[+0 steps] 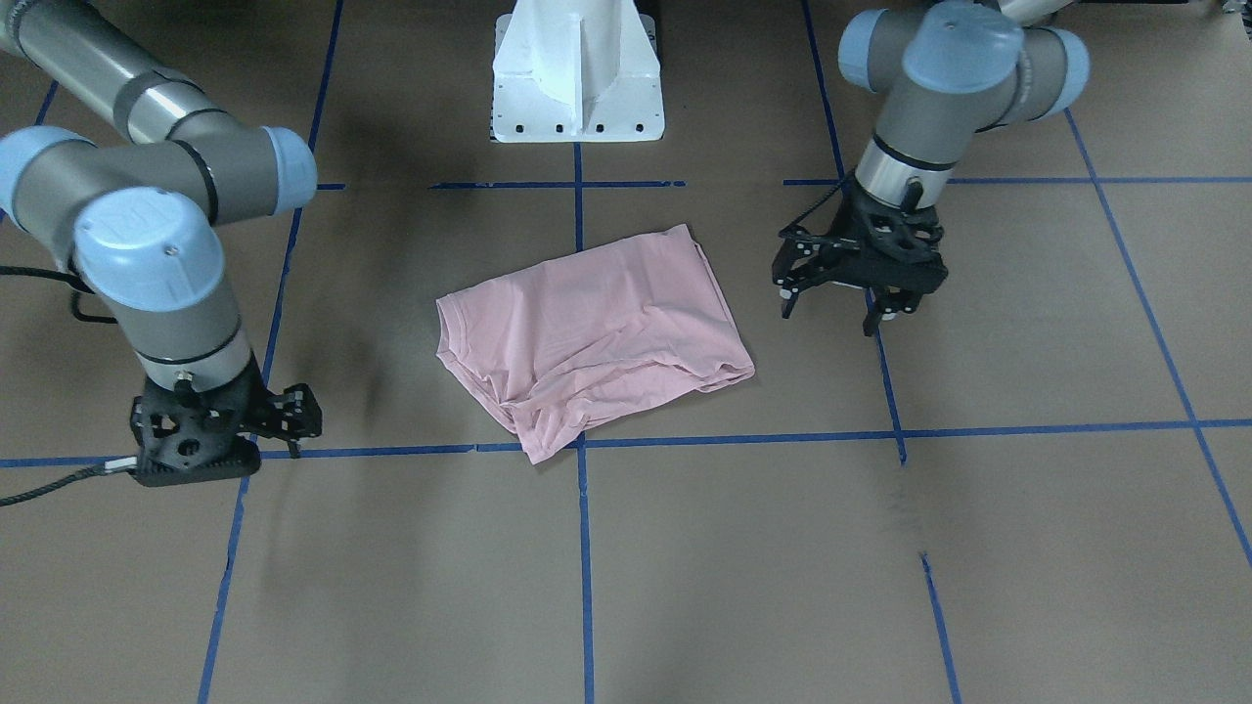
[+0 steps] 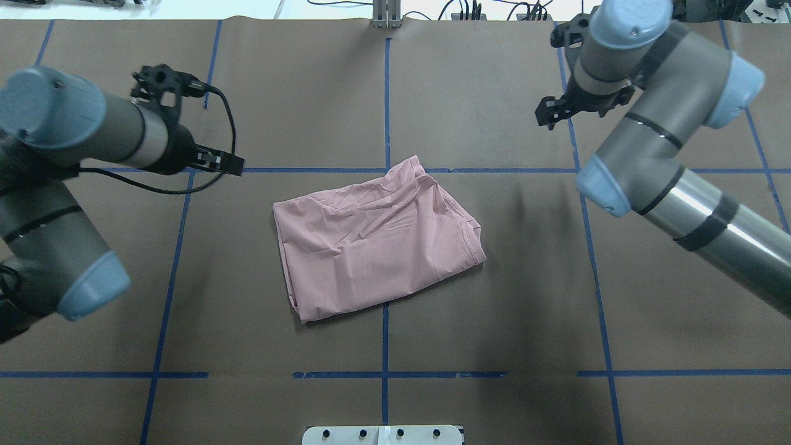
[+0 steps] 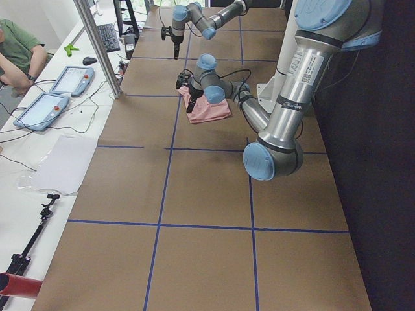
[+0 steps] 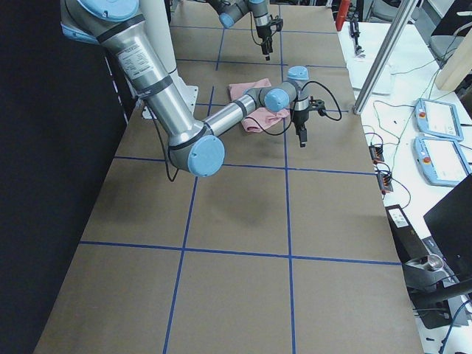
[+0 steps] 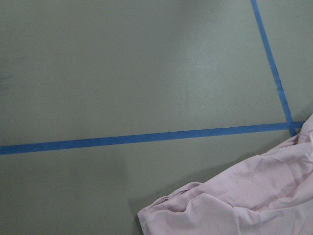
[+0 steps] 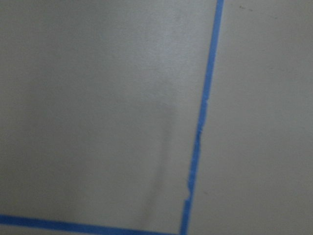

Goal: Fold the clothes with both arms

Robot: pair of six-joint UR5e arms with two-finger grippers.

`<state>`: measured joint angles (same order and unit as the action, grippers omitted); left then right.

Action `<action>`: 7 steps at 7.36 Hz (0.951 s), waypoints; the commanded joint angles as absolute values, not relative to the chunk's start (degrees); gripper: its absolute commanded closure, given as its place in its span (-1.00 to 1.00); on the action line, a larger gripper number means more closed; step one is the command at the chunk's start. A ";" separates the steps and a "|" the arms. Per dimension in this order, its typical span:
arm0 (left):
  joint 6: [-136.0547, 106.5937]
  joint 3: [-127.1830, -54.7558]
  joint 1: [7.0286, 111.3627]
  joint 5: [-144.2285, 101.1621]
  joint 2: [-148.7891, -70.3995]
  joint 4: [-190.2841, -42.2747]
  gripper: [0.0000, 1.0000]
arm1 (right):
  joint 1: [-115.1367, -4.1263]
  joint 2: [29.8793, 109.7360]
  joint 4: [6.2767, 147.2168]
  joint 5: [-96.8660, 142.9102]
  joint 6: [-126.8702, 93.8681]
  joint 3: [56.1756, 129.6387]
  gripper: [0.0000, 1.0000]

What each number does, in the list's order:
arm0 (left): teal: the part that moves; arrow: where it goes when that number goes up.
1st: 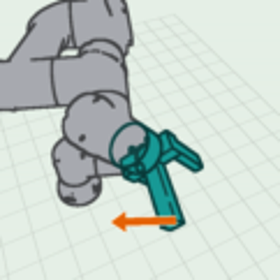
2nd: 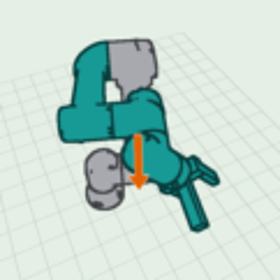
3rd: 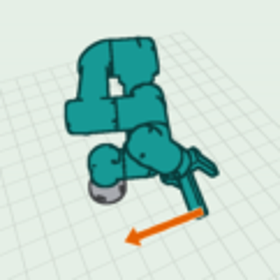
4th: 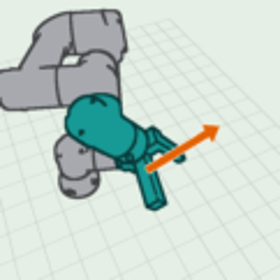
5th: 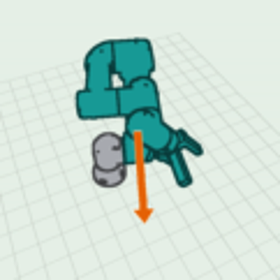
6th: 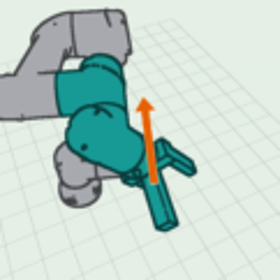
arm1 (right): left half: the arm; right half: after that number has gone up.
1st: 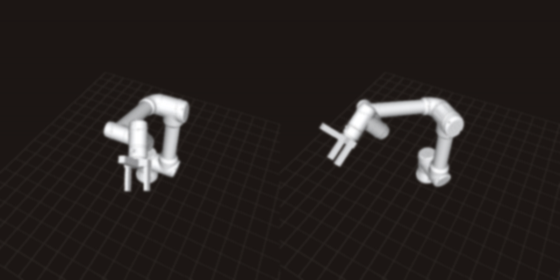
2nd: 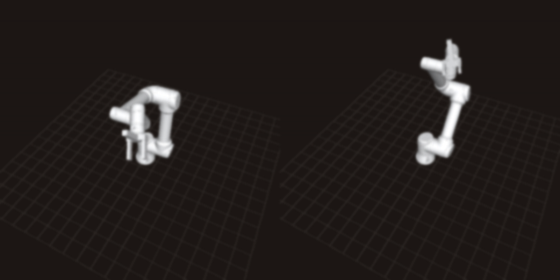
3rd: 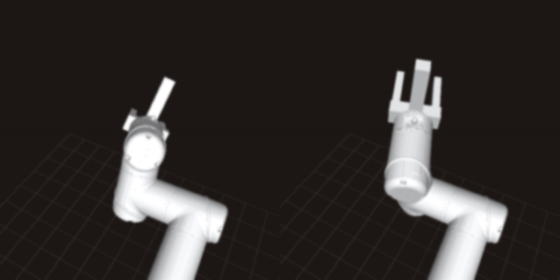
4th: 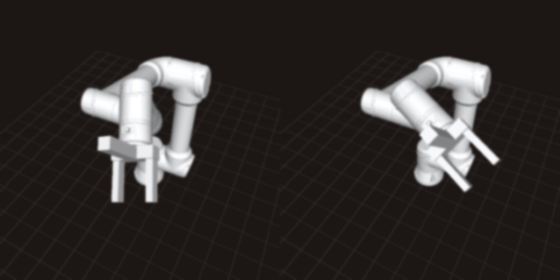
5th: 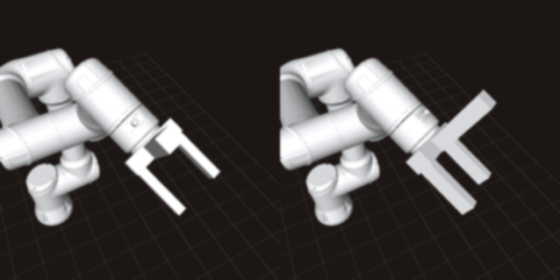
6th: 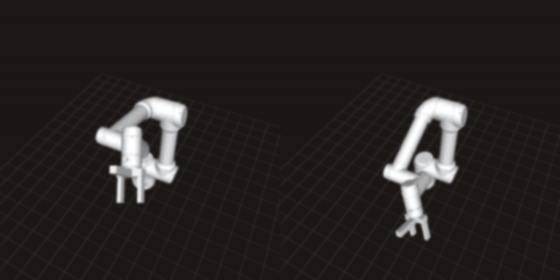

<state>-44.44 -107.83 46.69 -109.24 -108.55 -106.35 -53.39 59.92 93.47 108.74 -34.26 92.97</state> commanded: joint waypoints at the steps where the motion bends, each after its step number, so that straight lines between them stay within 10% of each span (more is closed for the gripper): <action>1: -19.80 -107.58 60.84 -116.25 -101.46 -106.00 -1.00 | -62.97 70.17 100.80 115.19 -18.78 105.34 -1.00; 7: -3.52 -97.42 84.93 -125.24 -90.88 -107.91 -1.00 | -78.10 85.60 98.35 127.04 -15.12 108.37 -1.00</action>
<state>-3.88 -100.93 79.58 -124.68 -91.26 -106.69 -74.62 84.73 98.41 121.93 -15.27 108.76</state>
